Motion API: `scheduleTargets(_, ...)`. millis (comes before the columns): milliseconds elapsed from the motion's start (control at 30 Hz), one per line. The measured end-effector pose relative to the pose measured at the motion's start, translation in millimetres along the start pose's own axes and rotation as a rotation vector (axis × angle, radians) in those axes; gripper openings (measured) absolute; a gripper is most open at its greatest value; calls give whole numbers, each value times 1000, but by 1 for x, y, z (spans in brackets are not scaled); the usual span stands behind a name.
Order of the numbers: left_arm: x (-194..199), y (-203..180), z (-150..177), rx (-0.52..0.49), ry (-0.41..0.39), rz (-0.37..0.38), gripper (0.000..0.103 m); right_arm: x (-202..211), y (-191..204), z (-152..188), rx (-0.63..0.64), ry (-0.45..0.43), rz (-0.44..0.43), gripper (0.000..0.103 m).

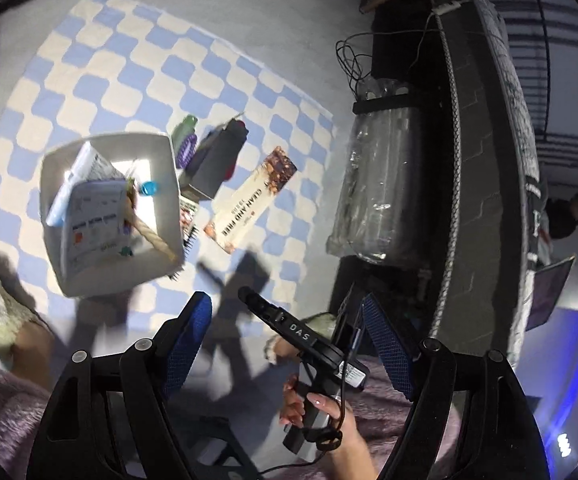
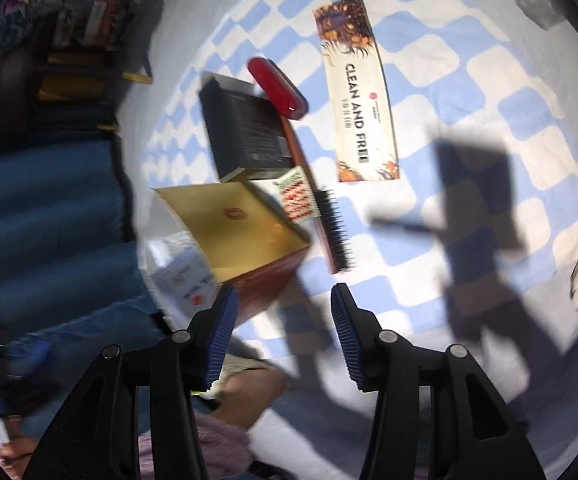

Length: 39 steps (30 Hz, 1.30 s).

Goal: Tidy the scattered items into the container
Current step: 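Grasp the hairbrush at its bristle end with the right gripper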

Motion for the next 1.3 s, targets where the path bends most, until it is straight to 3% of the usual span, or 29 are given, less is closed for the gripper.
scheduleTargets(67,2,-1,-1,-28,8,-50,77,-22,-4,2,63,0,101,49)
scheduleTargets(133,2,-3,-1,-10,15,-30,77,-45,-6,5,112,7,168,49)
scheduleTargets(267,7,-8,-5,29,20,40,77,-84,-1,3,114,30,176,49)
scheduleTargets(400,19,-3,-9,26,2,41,77,-111,9,-9,135,-16,200,49)
scheduleTargets(533,33,11,-15,53,-29,16,77,-135,11,-12,240,-48,295,49)
scheduleTargets(700,44,12,-15,87,-54,33,77,-155,11,3,354,-43,309,49)
scheduleTargets(733,45,12,-14,88,-56,33,77,-159,9,7,390,-40,331,48)
scheduleTargets(767,45,12,-13,89,-56,32,77,-164,5,11,427,-39,361,39)
scheduleTargets(800,45,13,-12,92,-55,32,77,-162,3,12,452,-75,383,28)
scheduleTargets(1000,33,12,-12,101,-29,32,77,-157,-20,8,316,-25,341,22)
scheduleTargets(1167,22,6,-12,102,-16,26,77,-131,-41,6,334,-87,434,20)
scheduleTargets(1300,12,-6,-14,101,-12,49,77,-107,-64,7,290,-112,428,20)
Point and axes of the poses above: each gripper's, at about its wrist camera, not at the fingertips, and x roughly against the way its jaws point, y to its left, z to its underside, the point moved 8 cm from there along -x, roughly the way its jaws point, and after that the axes turned 12 degrees about z, right-handed, at the moved point
